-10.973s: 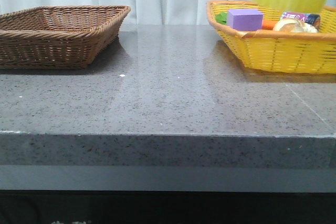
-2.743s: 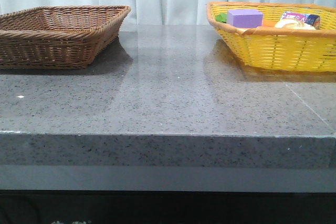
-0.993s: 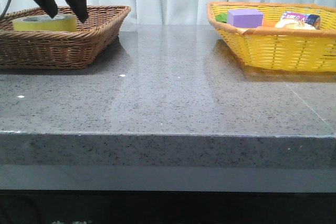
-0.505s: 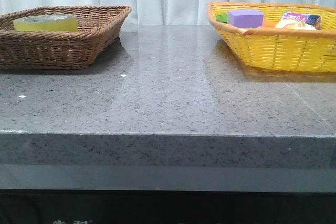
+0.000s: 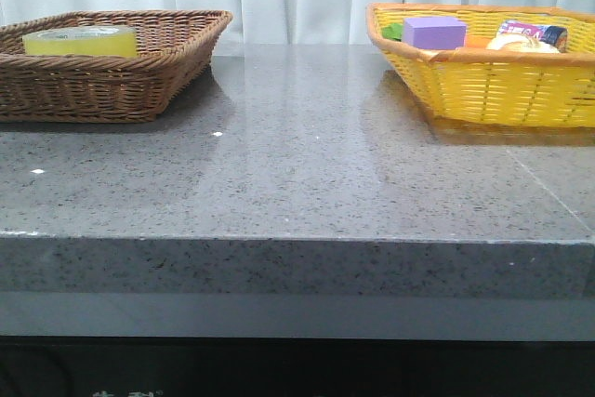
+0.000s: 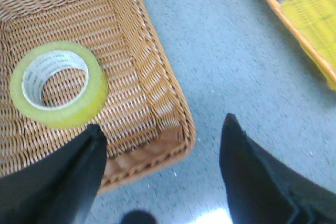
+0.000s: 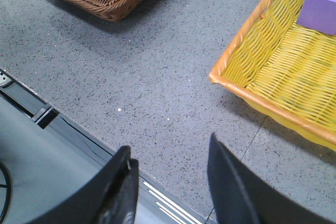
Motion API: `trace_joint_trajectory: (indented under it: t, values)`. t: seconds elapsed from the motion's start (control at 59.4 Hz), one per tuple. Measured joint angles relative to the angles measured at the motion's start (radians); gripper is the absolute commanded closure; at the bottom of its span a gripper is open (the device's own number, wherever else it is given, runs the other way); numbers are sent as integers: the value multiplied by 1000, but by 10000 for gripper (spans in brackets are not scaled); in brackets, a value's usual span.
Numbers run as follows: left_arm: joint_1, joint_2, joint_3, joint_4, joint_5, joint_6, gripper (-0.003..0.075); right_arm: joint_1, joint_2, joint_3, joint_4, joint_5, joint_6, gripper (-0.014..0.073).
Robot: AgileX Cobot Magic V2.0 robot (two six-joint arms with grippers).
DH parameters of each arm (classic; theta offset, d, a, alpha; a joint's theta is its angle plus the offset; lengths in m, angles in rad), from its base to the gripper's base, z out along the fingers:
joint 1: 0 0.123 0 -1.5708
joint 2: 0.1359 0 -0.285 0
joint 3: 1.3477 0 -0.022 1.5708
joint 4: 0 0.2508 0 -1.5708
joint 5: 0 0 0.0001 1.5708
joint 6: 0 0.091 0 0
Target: Transfer tape with both arms
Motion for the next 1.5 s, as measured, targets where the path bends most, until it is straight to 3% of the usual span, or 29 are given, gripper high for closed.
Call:
trace_joint_trajectory:
  t: [0.32, 0.539, 0.774, 1.144, 1.296, 1.498]
  values:
    - [-33, -381, 496, -2, -176, -1, 260, 0, 0, 0, 0, 0, 0, 244]
    - [-33, -557, 683, -11, -211, -1, 260, 0, 0, 0, 4, 0, 0, 244]
    - [-33, -683, 775, -18, -249, -1, 260, 0, 0, 0, -24, -2, 44, 244]
    - [-33, -693, 782, -19, -296, -2, 264, 0, 0, 0, -89, -30, 108, 247]
    - [-33, -693, 782, -19, -303, -2, 367, 0, 0, 0, -90, -30, 115, 347]
    - [-33, -693, 782, -19, -307, -2, 639, 0, 0, 0, -94, -30, 108, 622]
